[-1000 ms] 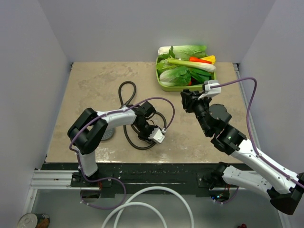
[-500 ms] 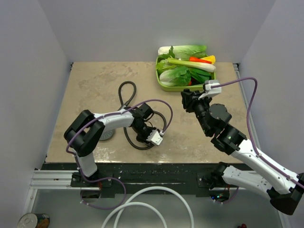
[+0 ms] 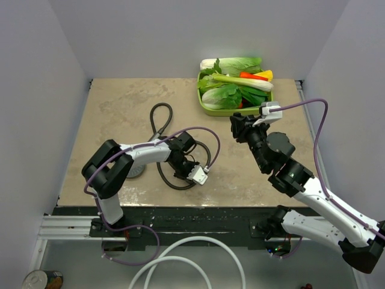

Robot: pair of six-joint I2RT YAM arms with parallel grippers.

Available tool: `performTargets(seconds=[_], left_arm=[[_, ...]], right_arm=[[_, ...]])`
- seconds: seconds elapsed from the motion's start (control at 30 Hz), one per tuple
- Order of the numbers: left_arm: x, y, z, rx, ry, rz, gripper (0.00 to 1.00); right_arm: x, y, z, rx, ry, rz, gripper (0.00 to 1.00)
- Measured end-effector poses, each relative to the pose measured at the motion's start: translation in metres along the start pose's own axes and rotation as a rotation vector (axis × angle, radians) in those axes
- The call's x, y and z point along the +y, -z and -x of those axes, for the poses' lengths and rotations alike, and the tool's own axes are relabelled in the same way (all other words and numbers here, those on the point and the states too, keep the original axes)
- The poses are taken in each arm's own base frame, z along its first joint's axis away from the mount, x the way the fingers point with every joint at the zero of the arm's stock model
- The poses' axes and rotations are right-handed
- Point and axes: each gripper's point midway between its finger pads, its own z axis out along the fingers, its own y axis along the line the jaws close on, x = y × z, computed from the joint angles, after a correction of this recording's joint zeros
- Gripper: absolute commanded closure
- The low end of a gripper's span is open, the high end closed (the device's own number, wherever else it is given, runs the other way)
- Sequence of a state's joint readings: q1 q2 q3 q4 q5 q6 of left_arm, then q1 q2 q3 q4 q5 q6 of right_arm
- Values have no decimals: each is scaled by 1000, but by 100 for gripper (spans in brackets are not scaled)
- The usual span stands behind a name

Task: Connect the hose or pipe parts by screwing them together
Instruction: Pick up the pipeline from the center of the board, then install the adaptor on the pipeline.

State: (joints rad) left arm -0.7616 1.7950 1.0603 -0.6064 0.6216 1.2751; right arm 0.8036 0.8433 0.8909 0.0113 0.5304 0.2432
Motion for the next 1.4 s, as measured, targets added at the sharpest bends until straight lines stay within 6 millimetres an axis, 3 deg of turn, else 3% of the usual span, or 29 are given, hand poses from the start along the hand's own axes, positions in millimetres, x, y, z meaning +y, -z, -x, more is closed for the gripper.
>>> performTargets(seconds=[0.2, 0.3, 0.37, 0.43, 0.5, 0.6, 0.7, 0.8, 0.87, 1.1, 1.27, 1.4], left_arm=[[8, 5, -1, -1, 39, 31, 100], [31, 29, 5, -39, 82, 115, 100], [61, 66, 21, -110, 106, 222, 100], [95, 119, 47, -209, 104, 369, 100], [115, 185, 79, -331, 86, 537, 100], [104, 261, 131, -524, 42, 697, 100], [68, 296, 174, -708, 10, 741, 100], [35, 308, 200, -854, 9, 699, 100], [22, 309, 205, -929, 38, 671, 100], [8, 297, 187, -1087, 264, 610, 100], [-7, 310, 198, -1183, 271, 624, 100], [-21, 322, 210, -1252, 235, 644, 100]], right_arm=[[1, 0, 1, -5, 4, 4, 100], [2, -1, 6, -22, 12, 12, 100], [5, -1, 9, -33, 17, 27, 100], [8, -1, 14, -47, 17, 47, 100], [15, -1, 20, -64, 13, 79, 100], [30, 1, 33, -95, 7, 154, 100], [54, 6, 49, -142, -3, 290, 100], [82, 13, 62, -185, -13, 439, 100], [101, 18, 71, -218, -23, 540, 100], [151, 43, 92, -282, -52, 841, 100], [176, 67, 110, -328, -87, 1024, 100], [194, 74, 119, -357, -118, 1144, 100]])
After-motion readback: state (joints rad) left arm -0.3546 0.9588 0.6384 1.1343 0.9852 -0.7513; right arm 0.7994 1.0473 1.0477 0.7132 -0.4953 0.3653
